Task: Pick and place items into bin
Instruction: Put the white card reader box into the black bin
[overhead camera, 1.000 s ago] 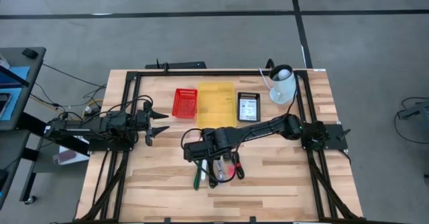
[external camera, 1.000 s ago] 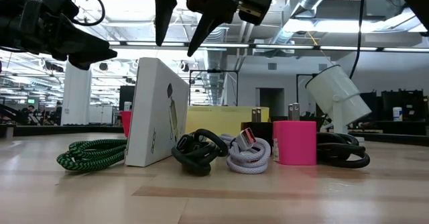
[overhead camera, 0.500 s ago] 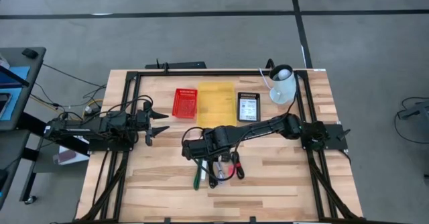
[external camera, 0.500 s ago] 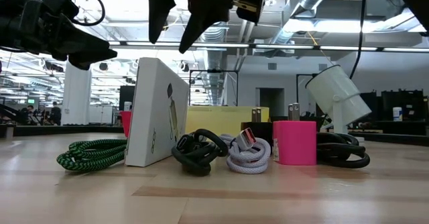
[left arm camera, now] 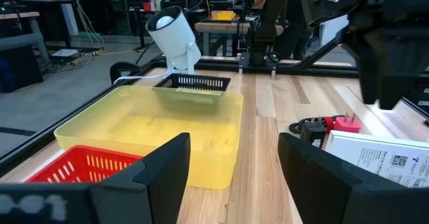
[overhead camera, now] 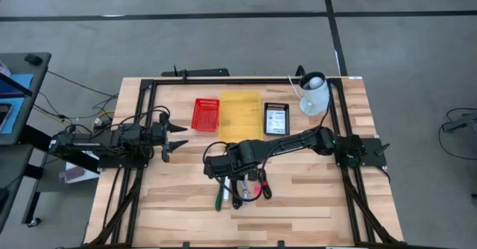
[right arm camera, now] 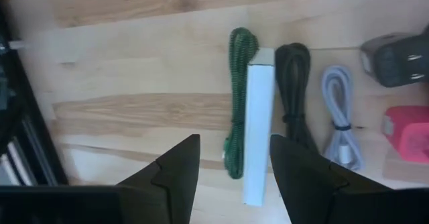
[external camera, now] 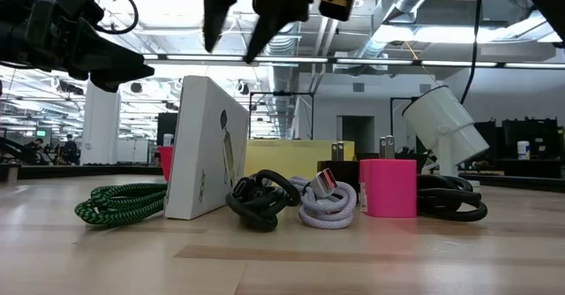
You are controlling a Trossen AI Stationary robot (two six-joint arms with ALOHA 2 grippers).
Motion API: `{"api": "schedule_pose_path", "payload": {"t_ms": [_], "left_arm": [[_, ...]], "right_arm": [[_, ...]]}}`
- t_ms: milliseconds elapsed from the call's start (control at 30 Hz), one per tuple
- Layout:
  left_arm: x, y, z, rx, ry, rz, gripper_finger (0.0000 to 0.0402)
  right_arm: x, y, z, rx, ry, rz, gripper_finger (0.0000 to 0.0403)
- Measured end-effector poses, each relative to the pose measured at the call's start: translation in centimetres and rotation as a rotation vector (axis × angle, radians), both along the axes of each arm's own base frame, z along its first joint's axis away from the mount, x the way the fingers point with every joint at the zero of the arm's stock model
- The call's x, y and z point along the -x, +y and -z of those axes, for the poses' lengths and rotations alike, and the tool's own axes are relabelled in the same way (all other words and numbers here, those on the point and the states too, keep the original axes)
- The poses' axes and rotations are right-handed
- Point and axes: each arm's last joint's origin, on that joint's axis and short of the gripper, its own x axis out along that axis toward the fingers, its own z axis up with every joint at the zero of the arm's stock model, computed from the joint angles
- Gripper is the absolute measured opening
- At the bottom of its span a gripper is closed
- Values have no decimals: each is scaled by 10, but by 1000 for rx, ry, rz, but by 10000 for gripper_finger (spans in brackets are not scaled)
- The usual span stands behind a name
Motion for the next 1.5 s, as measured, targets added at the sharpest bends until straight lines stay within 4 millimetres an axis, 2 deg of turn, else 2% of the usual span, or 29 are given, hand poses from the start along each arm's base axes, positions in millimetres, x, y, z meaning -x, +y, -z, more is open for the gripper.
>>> {"api": "schedule_pose_path", "payload": {"t_ms": [300, 800, 1500], "left_arm": [[0, 0, 0, 0, 0, 0, 220], [0, 0, 0, 0, 0, 0, 220], [0, 0, 0, 0, 0, 0, 220]], "right_arm": [[4, -1, 1, 24, 41, -54, 175], [-3, 1, 24, 18, 14, -71, 175], [0, 6, 25, 20, 36, -78, 175]]}}
